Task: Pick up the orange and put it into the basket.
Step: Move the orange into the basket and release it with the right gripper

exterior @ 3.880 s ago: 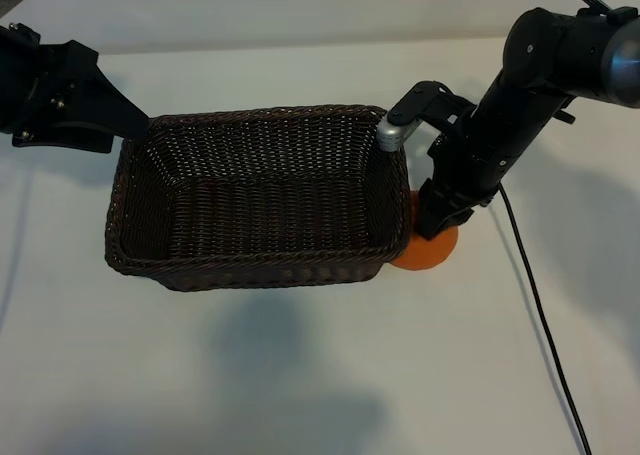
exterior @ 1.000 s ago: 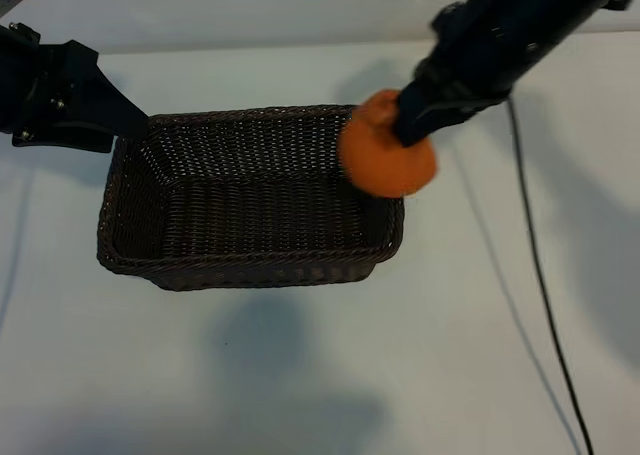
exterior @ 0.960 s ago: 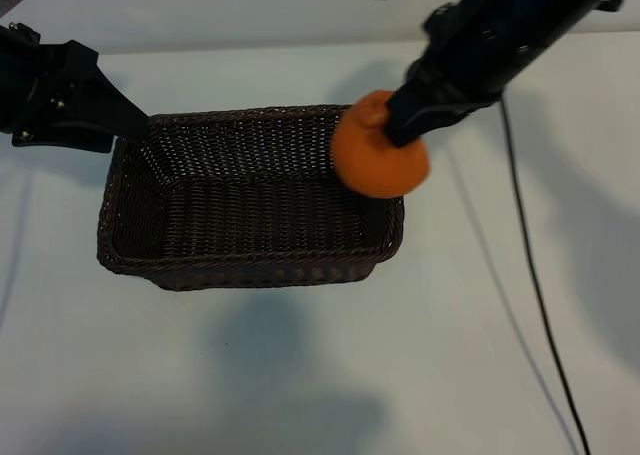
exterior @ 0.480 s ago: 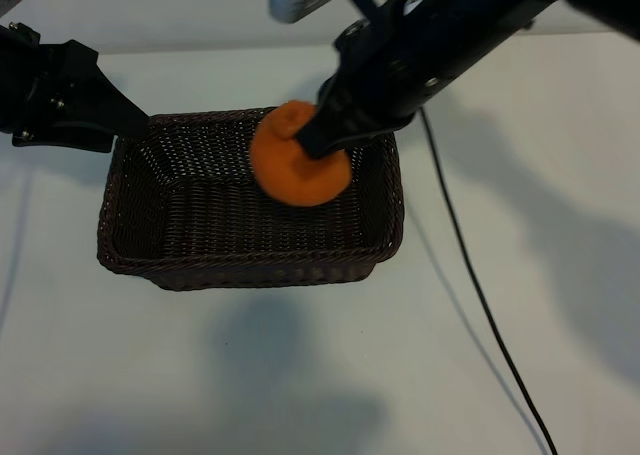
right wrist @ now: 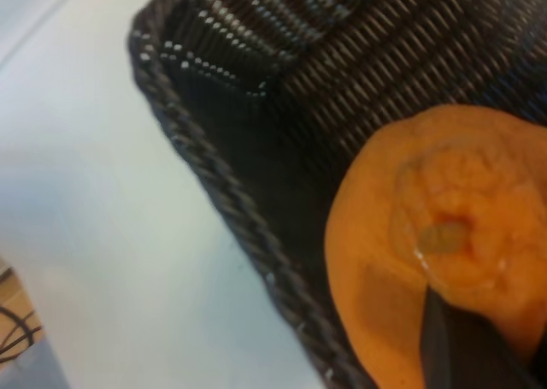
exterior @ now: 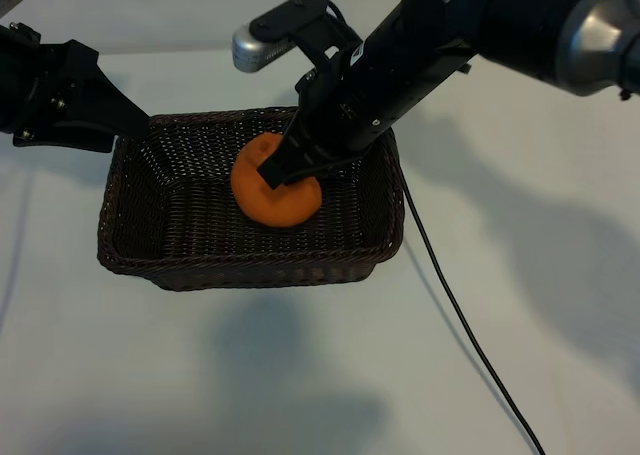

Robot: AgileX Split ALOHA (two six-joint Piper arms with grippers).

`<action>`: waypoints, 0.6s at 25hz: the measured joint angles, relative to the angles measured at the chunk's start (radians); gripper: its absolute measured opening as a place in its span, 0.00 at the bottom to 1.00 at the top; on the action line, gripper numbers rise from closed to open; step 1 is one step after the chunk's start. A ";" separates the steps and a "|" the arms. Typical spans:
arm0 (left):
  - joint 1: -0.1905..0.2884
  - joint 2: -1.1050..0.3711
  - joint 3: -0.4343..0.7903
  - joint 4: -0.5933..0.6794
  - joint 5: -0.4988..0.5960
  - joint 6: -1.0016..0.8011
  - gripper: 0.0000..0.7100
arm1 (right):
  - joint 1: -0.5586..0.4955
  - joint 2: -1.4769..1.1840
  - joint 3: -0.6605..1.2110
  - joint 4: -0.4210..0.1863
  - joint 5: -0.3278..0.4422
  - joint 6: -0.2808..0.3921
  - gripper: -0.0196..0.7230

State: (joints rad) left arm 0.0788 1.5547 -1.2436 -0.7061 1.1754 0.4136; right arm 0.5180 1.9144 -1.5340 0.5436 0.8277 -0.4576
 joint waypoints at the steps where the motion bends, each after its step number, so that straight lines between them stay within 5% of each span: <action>1: 0.000 0.000 0.000 0.000 0.000 0.000 0.74 | 0.000 0.011 0.000 -0.002 -0.003 0.000 0.08; 15: 0.000 0.000 0.000 0.000 0.000 0.000 0.74 | 0.000 0.079 0.000 -0.009 -0.005 -0.024 0.08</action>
State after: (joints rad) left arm 0.0788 1.5547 -1.2436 -0.7061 1.1754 0.4136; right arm 0.5180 1.9930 -1.5340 0.5342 0.8225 -0.4813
